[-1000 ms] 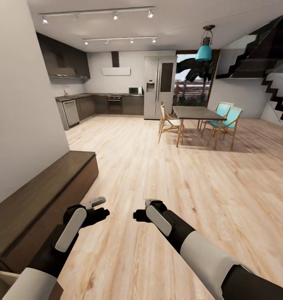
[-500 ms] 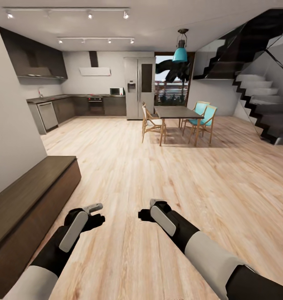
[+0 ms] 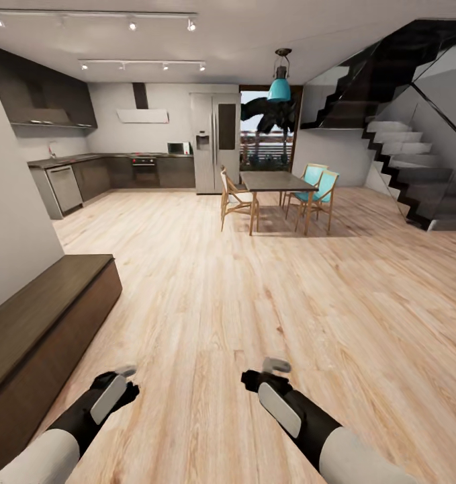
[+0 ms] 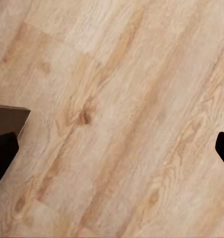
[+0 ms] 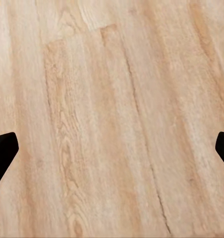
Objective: Place each of the two pumpkins and all three candles from the living room inside a cabinet in the living room (use any cabinet), then make sure every cabinet is closed, and position the cauldron so it is next to a table in the living room.
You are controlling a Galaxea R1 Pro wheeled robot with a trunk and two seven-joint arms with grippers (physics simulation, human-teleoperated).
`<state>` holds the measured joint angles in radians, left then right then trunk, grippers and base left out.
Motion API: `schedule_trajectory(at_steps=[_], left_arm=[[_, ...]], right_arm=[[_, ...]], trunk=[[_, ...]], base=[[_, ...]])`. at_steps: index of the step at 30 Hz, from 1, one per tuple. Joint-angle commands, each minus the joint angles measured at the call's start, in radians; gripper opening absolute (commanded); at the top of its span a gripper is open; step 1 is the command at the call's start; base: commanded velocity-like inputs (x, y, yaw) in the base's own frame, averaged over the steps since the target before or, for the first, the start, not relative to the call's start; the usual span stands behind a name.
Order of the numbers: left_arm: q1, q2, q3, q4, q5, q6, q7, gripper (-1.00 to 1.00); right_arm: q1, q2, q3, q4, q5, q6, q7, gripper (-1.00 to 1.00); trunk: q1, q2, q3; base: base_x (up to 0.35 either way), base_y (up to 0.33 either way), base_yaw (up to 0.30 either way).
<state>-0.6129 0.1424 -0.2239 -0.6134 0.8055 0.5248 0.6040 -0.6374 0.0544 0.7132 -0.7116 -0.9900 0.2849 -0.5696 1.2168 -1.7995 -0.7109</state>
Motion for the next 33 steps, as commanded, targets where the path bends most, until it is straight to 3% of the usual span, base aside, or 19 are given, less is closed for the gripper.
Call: schedule_trajectory(at_steps=[1,4,6,11,16,33], left_arm=[[-0.001,0.002,-0.029,0.054,-0.002,-0.046,-0.031,1.0],[-0.001,0.004,-0.087,0.174,-0.043,-0.156,-0.145,1.0],[-0.001,0.004,-0.103,0.256,-0.06,-0.223,-0.197,1.0],[-0.001,0.003,-0.114,0.38,-0.068,-0.365,-0.238,1.0],[-0.001,-0.002,-0.119,0.395,-0.069,-0.39,-0.242,1.0],[-0.001,-0.003,-0.12,0.397,-0.071,-0.438,-0.242,1.0]], right_arm=[[0.017,-0.001,0.004,-0.001,-0.004,-0.028,-0.006,1.0],[0.058,-0.002,0.008,-0.001,-0.003,-0.072,-0.007,1.0],[0.077,-0.002,0.01,0.002,0.0,-0.089,-0.005,1.0],[0.111,-0.004,0.01,0.005,0.002,-0.104,-0.003,1.0],[0.123,-0.004,0.012,0.022,0.0,-0.156,-0.001,1.0],[0.125,0.003,0.013,0.106,0.016,-0.209,0.0,1.0]], trunk=[[0.0,-0.001,-0.001],[0.0,-0.001,-0.001],[0.0,-0.001,-0.001],[0.0,-0.001,-0.001],[0.0,-0.001,-0.001],[0.0,-0.001,-0.001]], base=[[0.007,0.0,-0.001],[0.13,0.0,0.0],[0.269,0.0,0.0],[0.314,0.0,0.0],[0.33,0.0,0.0],[0.331,0.0,0.0]])
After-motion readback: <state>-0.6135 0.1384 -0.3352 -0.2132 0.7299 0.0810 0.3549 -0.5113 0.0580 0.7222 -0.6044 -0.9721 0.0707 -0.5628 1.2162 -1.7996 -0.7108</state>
